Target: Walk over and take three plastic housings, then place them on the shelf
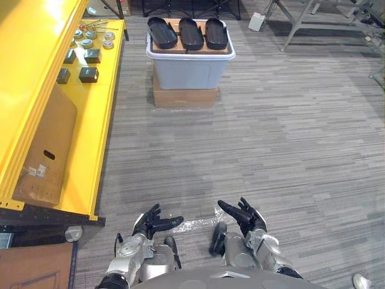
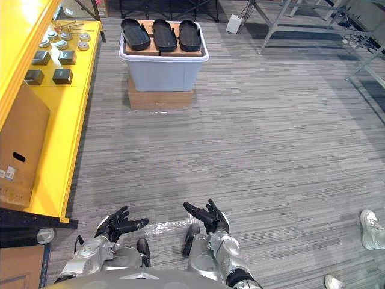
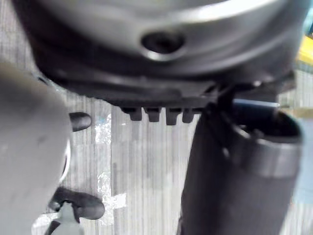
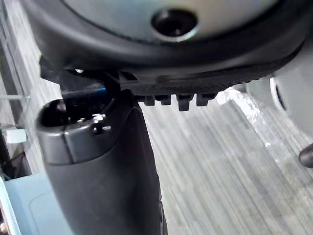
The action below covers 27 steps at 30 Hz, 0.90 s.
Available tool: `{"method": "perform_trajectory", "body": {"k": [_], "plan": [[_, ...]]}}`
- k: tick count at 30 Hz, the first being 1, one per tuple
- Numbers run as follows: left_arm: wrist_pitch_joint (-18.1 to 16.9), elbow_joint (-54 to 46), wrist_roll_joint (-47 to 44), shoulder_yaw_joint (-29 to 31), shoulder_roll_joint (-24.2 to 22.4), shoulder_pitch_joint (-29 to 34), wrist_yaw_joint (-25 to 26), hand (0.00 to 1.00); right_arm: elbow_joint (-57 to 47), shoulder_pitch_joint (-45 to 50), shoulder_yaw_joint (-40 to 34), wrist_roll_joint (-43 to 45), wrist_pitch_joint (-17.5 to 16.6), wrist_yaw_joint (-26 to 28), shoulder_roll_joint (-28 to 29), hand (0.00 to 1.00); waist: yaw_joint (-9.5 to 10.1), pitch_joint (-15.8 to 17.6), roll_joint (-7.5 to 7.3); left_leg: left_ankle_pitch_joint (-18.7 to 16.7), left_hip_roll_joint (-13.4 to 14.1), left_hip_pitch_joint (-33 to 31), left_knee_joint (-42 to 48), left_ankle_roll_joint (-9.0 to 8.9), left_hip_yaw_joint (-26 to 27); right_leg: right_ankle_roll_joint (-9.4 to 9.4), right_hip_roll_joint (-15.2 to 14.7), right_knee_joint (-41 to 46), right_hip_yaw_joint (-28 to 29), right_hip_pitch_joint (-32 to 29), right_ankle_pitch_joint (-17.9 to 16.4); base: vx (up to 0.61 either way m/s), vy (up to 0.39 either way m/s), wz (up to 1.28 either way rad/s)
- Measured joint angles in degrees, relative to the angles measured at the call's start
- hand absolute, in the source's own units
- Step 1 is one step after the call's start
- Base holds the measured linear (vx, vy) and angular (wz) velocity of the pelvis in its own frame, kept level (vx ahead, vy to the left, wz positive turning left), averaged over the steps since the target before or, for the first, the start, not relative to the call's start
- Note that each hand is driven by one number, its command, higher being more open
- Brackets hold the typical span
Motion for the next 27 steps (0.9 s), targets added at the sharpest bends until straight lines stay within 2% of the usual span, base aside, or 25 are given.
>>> {"method": "perform_trajectory", "body": {"k": [1, 2, 3, 4, 5, 6, 7, 8, 9, 10, 11, 12, 13, 14, 15, 16, 17, 18, 19, 20, 21, 22, 24, 26, 27], "plan": [[-0.01, -0.31, -0.05, -0.17, 0.00, 0.17, -0.02, 1.00, -0.27, 0.35, -0.06, 0.00, -0.04, -0.05, -0.10, 1.00, -0.05, -0.03, -0.17, -1.04, 0.00, 0.34, 1.20, -0.40, 0.01, -0.02, -0.10, -0.77, 0.13, 0.13, 0.00, 0.23, -0.105, -0.01], [-0.01, -0.57, -0.14, -0.44, 0.06, 0.22, -0.04, 1.00, -0.32, 1.22, -0.08, 0.02, -0.17, 0.07, -0.30, 1.00, -0.05, -0.25, -0.45, -3.35, 0.08, 0.89, 3.49, -1.58, 0.01, -0.59, -0.02, -1.50, 0.84, 0.86, -0.16, 0.26, -0.176, 0.07], [0.01, -1.06, -1.56, -0.56, -0.15, 0.28, 0.13, 1.00, -0.36, 1.50, -0.09, 0.04, -0.18, 0.28, -0.67, 1.00, -0.23, -0.64, 0.24, -6.27, 1.32, 0.71, 6.80, -2.70, -0.45, -3.39, 0.64, -0.12, 1.48, 1.03, 2.00, 0.26, -0.201, 0.07], [0.02, -1.34, -2.64, -0.84, -0.32, 0.35, 0.22, 1.00, -0.36, 1.54, -0.07, -0.07, -0.10, 0.28, -1.07, 1.00, -0.26, -1.01, 1.15, -7.61, 2.52, 0.64, 8.17, -3.53, -0.55, -3.70, 1.39, 0.93, 1.20, 1.06, 1.93, 0.29, -0.226, 0.02], [0.03, -1.86, -3.84, -1.22, -0.68, 0.78, 0.42, 1.00, -0.36, 1.94, -0.06, -0.20, 0.31, 0.28, -1.72, 1.00, -0.09, -2.01, 2.77, -9.16, 4.55, 0.78, 9.40, -4.86, -0.45, -4.26, 2.90, 1.58, 0.43, 1.50, 1.53, 0.38, -0.180, -0.01], [-0.05, -2.81, -5.48, -0.69, -0.73, 2.12, 0.52, 1.00, -0.07, 1.90, -0.02, -2.34, 0.59, 0.31, -3.11, 1.00, -0.03, -3.62, 4.56, -9.60, 8.28, -1.44, 17.19, -6.67, -0.67, -5.73, 5.60, 0.55, -0.26, 3.24, 0.24, 0.48, -0.223, -0.03], [-0.04, -3.09, -6.88, -0.73, -1.10, 1.78, 0.45, 1.00, 0.51, 1.65, -0.03, -2.81, 0.64, 0.24, -3.94, 1.00, -0.09, -3.19, 5.33, -7.67, 11.06, -5.52, 27.73, -6.77, -0.92, -6.44, 6.79, -0.35, -0.48, 5.03, -0.46, 0.51, -0.229, 0.03], [-0.03, -3.38, -7.39, -0.66, -1.66, 1.63, 0.42, 1.00, 0.44, 1.47, 0.00, -3.02, 0.65, 0.27, -4.75, 1.00, 0.08, -2.50, 6.18, -4.61, 13.29, -10.14, 38.07, -5.94, -2.77, -7.21, 7.99, -2.27, -0.65, 7.91, -0.61, 0.50, -0.243, -0.04], [-0.09, -4.03, -8.94, -0.23, -2.55, 2.16, 0.31, 1.00, 0.53, 1.52, -0.14, -4.21, 0.74, 0.19, -5.41, 1.00, 0.21, -1.87, 6.01, -5.23, 12.70, -13.83, 44.55, -6.37, -5.61, -7.69, 8.37, -3.61, -0.59, 11.16, -0.97, 0.43, -0.176, -0.06], [0.00, -4.85, -9.53, 0.01, -2.65, 2.23, 0.11, 1.00, 0.54, 1.51, -0.15, -4.67, 0.77, 0.12, -5.76, 1.00, 0.30, -1.88, 6.06, -5.77, 11.70, -15.22, 44.90, -6.62, -6.29, -7.96, 8.29, -3.99, -0.49, 12.57, -1.20, 0.45, -0.116, -0.19], [0.15, -6.12, -11.20, 0.33, -2.72, 2.36, -0.27, 1.00, 0.53, 1.22, -0.66, -6.95, 0.76, -0.24, -6.22, 1.00, 0.82, -1.86, 6.05, -6.28, 8.97, -17.05, 41.43, -6.92, -6.77, -7.96, 8.22, -5.34, 0.03, 15.38, -1.17, 0.43, -0.067, -0.41], [0.17, -6.86, -11.93, 1.10, -3.19, 2.47, -0.83, 1.00, 0.55, 0.60, -0.61, -8.99, 0.73, -0.82, -6.84, 1.00, 1.94, -1.72, 5.90, -6.11, 6.24, -17.64, 33.02, -6.74, -6.66, -7.97, 7.94, -6.18, 1.32, 17.31, -1.17, 0.42, -0.039, -0.51], [0.16, -7.16, -12.36, 1.68, -3.59, 2.50, -1.07, 1.00, 0.66, 0.09, -0.54, -9.08, 0.73, -0.91, -7.07, 1.00, 2.44, -1.65, 5.80, -5.70, 4.78, -17.84, 27.90, -6.65, -6.66, -7.97, 7.78, -6.73, 1.94, 18.27, -1.17, 0.39, 0.011, -0.53], [0.16, -7.52, -14.16, 2.32, -4.14, 2.70, -1.38, 1.00, 1.00, -0.82, -0.58, -8.97, 0.71, -1.00, -7.16, 1.00, 2.95, -1.63, 5.79, -3.24, 2.77, -18.35, 19.07, -6.71, -7.04, -7.95, 7.72, -7.64, 2.69, 19.47, -1.17, 0.38, 0.059, -0.51], [0.14, -8.61, -16.11, 2.44, -4.63, 3.45, -1.84, 1.00, 1.37, -2.03, -0.59, -8.96, 0.52, -1.44, -7.33, 1.00, 3.52, -1.03, 6.11, 2.88, 0.97, -18.15, 7.32, -6.82, -8.73, -7.67, 8.04, -8.75, 3.70, 21.31, -1.34, 0.45, 0.114, -0.64], [0.11, -9.47, -16.57, 2.41, -4.95, 4.22, -2.97, 1.00, 1.52, -2.92, -0.56, -8.96, 0.47, -2.09, -7.85, 1.00, 4.16, -0.49, 6.88, 8.60, 0.75, -18.44, 0.89, -7.47, -10.47, -6.14, 8.77, -9.86, 4.96, 23.49, -2.36, 0.37, 0.140, -0.62], [-0.03, -9.59, -17.28, 2.49, -4.99, 4.51, -3.65, 1.00, 1.52, -3.00, -0.54, -8.96, 0.45, -2.25, -7.89, 1.00, 4.57, -0.26, 7.34, 10.05, 1.08, -18.44, -0.51, -7.56, -10.94, -5.14, 9.09, -9.99, 5.79, 24.53, -3.57, 0.38, 0.207, -0.60], [-0.14, -9.58, -17.78, 2.62, -4.73, 4.73, -4.53, 1.00, 1.77, -2.87, -0.35, -8.89, 0.48, -2.64, -7.78, 1.00, 5.26, -0.30, 8.09, 13.96, 2.08, -18.24, -0.01, -5.74, -10.68, -3.35, 9.51, -9.79, 6.34, 26.97, -7.38, 0.30, 0.195, -0.41], [-0.15, -9.55, -17.90, 3.11, -4.54, 4.70, -4.76, 1.00, 2.06, -3.06, -0.02, -8.84, 0.49, -2.87, -7.44, 1.00, 5.57, -0.29, 7.76, 16.20, 1.80, -18.07, 1.29, -4.45, -9.89, -2.87, 8.72, -9.44, 6.51, 27.64, -9.00, 0.37, 0.233, -0.32], [-0.20, -9.64, -17.68, 3.88, -4.34, 4.03, -4.76, 1.00, 2.12, -3.42, 0.13, -8.44, 0.46, -2.92, -6.84, 1.00, 5.92, 0.10, 4.91, 15.49, -0.20, -18.31, 3.48, -2.81, -8.44, -2.98, 6.05, -7.79, 6.48, 27.69, -11.83, 0.37, 0.185, -0.12], [-0.24, -10.03, -17.21, 4.61, -3.35, 3.32, -4.81, 1.00, 2.18, -3.53, 0.01, -6.23, 0.46, -2.15, -6.92, 1.00, 5.89, 0.29, 2.78, 13.67, -2.47, -18.22, 4.27, -0.35, -7.65, -2.88, 3.33, -3.83, 6.45, 26.56, -12.50, 0.38, 0.162, -0.08], [-0.24, -9.98, -17.13, 4.67, -3.34, 3.20, -4.67, 1.00, 2.58, -3.54, -0.16, -5.69, 0.45, -2.04, -6.96, 1.00, 5.78, 0.38, 2.35, 13.21, -3.29, -17.57, 3.92, 0.38, -7.14, -2.46, 2.20, 0.25, 6.36, 25.17, -12.25, 0.41, 0.160, -0.09], [-0.22, -9.92, -16.72, 4.51, -3.37, 3.64, -3.50, 1.00, 2.70, -3.51, -1.38, -0.02, 0.44, -0.76, -6.29, 1.00, 5.26, 0.43, 1.70, 12.17, -6.12, -11.07, -1.31, 1.93, -6.11, -2.00, -5.15, 24.32, 3.90, 15.66, -10.35, 0.44, 0.203, -0.11], [-0.24, -9.96, -16.74, 3.88, -2.37, 4.39, -2.47, 1.00, 2.42, -2.14, -1.77, 1.11, 0.32, 0.42, -4.82, 1.00, 4.40, 0.17, 2.21, 11.02, -6.41, -6.74, -2.92, 2.78, -6.82, -2.49, -6.26, 30.07, 1.03, 12.58, -11.67, 0.42, 0.122, 0.12], [-0.25, -9.98, -16.79, 3.43, -1.95, 4.21, -2.00, 1.00, 2.08, -1.17, -1.63, 1.05, 0.23, 0.78, -3.86, 1.00, 4.29, -0.11, 2.22, 10.31, -6.18, -5.09, -3.15, 2.95, -7.28, -1.89, -5.60, 26.75, -1.24, 11.21, -12.68, 0.45, 0.065, 0.22]]}}
